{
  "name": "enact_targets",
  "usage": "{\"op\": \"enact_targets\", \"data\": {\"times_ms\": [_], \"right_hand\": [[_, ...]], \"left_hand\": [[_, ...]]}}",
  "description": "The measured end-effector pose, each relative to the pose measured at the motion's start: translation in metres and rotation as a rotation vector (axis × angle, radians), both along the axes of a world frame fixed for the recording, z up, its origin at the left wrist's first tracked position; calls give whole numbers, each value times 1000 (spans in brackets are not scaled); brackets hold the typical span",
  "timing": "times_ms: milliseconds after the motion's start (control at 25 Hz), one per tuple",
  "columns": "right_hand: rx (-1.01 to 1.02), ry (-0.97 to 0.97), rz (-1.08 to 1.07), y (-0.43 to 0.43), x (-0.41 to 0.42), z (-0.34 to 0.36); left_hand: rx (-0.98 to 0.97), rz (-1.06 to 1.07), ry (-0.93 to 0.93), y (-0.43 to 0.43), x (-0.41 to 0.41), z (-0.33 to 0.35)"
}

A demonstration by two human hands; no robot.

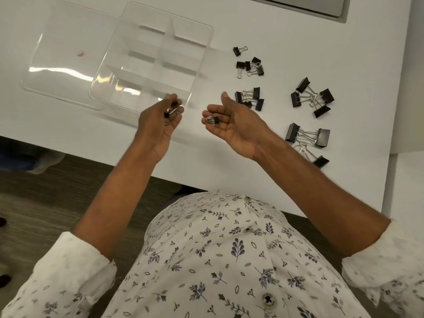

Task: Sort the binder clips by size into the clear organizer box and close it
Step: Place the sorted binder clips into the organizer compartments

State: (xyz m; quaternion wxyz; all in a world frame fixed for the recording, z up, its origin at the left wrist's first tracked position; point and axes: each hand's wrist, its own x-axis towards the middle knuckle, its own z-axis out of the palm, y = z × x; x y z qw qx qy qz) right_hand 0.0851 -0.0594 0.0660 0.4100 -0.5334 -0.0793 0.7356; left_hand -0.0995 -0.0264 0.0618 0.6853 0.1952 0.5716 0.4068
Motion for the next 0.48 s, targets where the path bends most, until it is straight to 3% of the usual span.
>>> {"op": "enact_targets", "data": {"times_ms": [280, 480], "right_hand": [[103, -75, 81, 50, -55, 35], [247, -207, 24, 58, -54, 57]], "left_hand": [[-17, 36, 138, 37, -29, 2], [16, 75, 163, 38, -32, 8]]}}
